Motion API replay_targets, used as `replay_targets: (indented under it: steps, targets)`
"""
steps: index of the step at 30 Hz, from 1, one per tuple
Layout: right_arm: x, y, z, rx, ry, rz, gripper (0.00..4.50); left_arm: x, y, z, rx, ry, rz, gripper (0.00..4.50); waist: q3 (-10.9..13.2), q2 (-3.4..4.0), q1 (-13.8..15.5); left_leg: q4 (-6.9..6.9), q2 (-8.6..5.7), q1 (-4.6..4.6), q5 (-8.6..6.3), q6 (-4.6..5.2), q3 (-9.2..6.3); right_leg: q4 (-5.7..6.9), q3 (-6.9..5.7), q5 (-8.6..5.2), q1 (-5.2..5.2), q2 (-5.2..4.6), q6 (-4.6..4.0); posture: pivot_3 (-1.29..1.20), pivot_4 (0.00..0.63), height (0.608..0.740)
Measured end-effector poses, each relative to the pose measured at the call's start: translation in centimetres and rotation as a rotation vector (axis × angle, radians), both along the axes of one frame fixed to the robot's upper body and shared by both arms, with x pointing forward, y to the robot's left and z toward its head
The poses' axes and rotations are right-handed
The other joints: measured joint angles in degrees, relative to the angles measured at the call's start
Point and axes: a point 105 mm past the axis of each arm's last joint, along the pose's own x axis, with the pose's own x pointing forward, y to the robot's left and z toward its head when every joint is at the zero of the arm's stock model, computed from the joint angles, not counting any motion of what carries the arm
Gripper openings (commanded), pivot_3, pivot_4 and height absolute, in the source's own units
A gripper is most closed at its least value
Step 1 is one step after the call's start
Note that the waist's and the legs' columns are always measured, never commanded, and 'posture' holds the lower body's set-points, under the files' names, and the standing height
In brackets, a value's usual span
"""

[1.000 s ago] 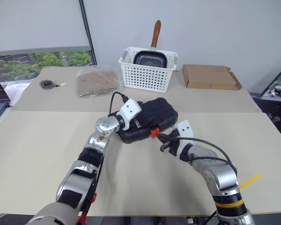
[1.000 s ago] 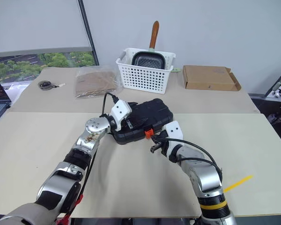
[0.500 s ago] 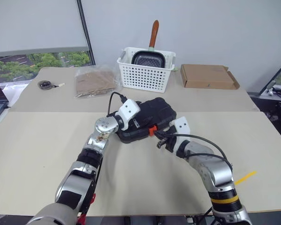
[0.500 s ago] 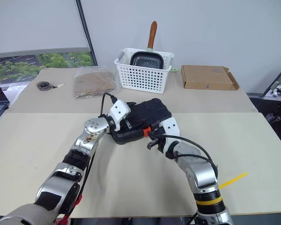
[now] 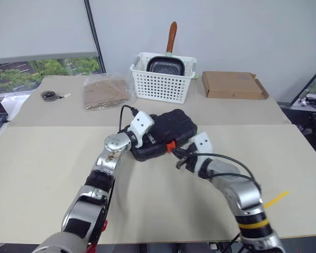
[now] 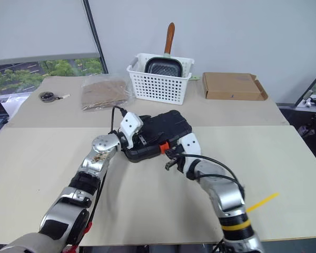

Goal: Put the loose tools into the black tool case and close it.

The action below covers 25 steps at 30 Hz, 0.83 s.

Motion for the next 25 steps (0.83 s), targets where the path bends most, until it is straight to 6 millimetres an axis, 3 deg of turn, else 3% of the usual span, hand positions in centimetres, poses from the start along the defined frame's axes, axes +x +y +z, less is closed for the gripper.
replay_targets:
  steps: [2, 6, 7, 9, 11, 16, 19, 25]
  targets:
    - [-0.4, -2.1, 1.0, -0.006, -0.036, 0.024, 0.05, -1.0, 1.7, 0.7, -0.062, 0.028, 0.005, 4.50, 0.02, 0.00, -0.29, -0.06, 0.02, -0.20, -0.03, 0.05, -0.01, -0.26, -0.02, 0.01, -0.08, 0.22, -0.01, 0.00, 0.150, 0.700]
    - [-1.1, -4.4, 1.8, -0.023, -0.116, 0.103, 0.05, -2.6, 4.8, 1.2, -0.106, 0.077, 0.040, 4.50, 0.12, -0.06, -0.19, -0.07, 0.03, -0.24, -0.15, 0.03, 0.00, -0.47, -0.08, 0.00, -0.02, 0.35, 0.00, 0.00, 0.150, 0.700]
    - [-1.1, -5.0, 1.5, -0.034, -0.126, 0.120, 0.60, -3.2, 5.6, 1.2, -0.103, 0.087, 0.044, 4.50, 0.15, -0.06, -0.18, -0.07, 0.02, -0.24, -0.19, 0.07, 0.02, -0.49, -0.07, -0.01, 0.00, 0.35, 0.02, 0.00, 0.150, 0.700]
    - [-0.8, -6.9, 0.9, -0.042, -0.122, 0.105, 1.05, -4.5, 7.3, 1.0, -0.094, 0.117, 0.058, 4.50, 0.19, -0.02, -0.17, -0.05, -0.01, -0.22, -0.27, 0.12, 0.07, -0.51, -0.01, -0.05, 0.03, 0.29, 0.08, 0.00, 0.150, 0.700]
    - [-0.3, -9.0, 0.3, -0.040, -0.126, 0.071, 1.79, -6.2, 9.8, -0.2, -0.086, 0.177, 0.110, 4.50, 0.26, 0.01, -0.04, -0.04, -0.02, -0.21, -0.32, 0.07, 0.12, -0.56, 0.02, -0.07, 0.03, 0.25, 0.11, 0.00, 0.150, 0.700]
    - [0.0, -12.4, -0.2, -0.059, -0.149, 0.055, 3.42, -9.9, 12.8, -2.6, -0.060, 0.294, 0.169, 4.50, 0.45, 0.16, 0.49, -0.03, -0.01, -0.18, -0.38, 0.14, 0.07, -0.55, -0.01, -0.10, 0.03, 0.17, 0.11, 0.00, 0.150, 0.700]
    - [-0.3, -13.8, -0.9, -0.068, -0.143, 0.065, 4.43, -12.3, 13.6, -4.5, -0.037, 0.378, 0.174, 4.50, 0.54, 0.30, 0.72, -0.03, -0.01, -0.17, -0.43, 0.00, 0.03, -0.49, -0.03, -0.13, 0.01, 0.06, 0.05, 0.00, 0.150, 0.700]
    - [-0.6, -14.7, -2.0, -0.071, -0.145, 0.076, 4.43, -14.0, 13.7, -6.8, 0.043, 0.417, 0.213, 4.50, 0.66, 0.49, 0.66, -0.02, -0.01, -0.14, -0.56, -0.35, 0.02, -0.45, -0.03, -0.10, 0.03, -0.01, 0.05, 0.00, 0.150, 0.700]
